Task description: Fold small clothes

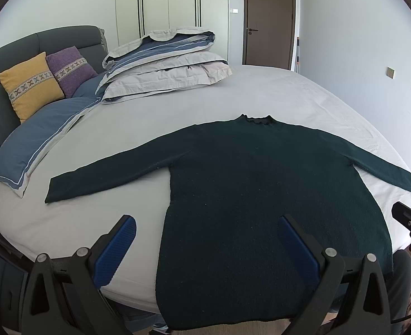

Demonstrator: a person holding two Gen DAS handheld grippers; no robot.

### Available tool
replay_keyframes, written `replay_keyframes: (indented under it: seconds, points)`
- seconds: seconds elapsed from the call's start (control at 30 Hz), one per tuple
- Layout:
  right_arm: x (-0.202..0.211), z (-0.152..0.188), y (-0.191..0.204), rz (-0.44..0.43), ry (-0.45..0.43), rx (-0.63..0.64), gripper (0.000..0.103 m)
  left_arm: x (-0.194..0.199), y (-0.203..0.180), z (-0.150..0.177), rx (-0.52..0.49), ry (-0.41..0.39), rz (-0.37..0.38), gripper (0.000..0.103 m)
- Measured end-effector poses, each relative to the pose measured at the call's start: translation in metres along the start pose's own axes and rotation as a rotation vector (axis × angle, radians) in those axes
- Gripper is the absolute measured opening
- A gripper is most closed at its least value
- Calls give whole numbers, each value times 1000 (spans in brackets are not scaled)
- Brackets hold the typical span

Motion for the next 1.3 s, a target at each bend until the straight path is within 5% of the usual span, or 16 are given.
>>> replay_keyframes:
  seconds: [1.3]
  points:
    - [-1, 4, 2, -2, 5, 0, 103, -2, -7, 1, -3, 7, 3, 103]
Point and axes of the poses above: each gripper's, at about its wrist camera, not at the fingertips, and x roughly against the way its jaws point, y to its left, z to its underside, the point moved 7 cm from there along -x, roughly the way its jaws point, and after that the axes turned 12 degrees about -z, right-handed, at the moved point
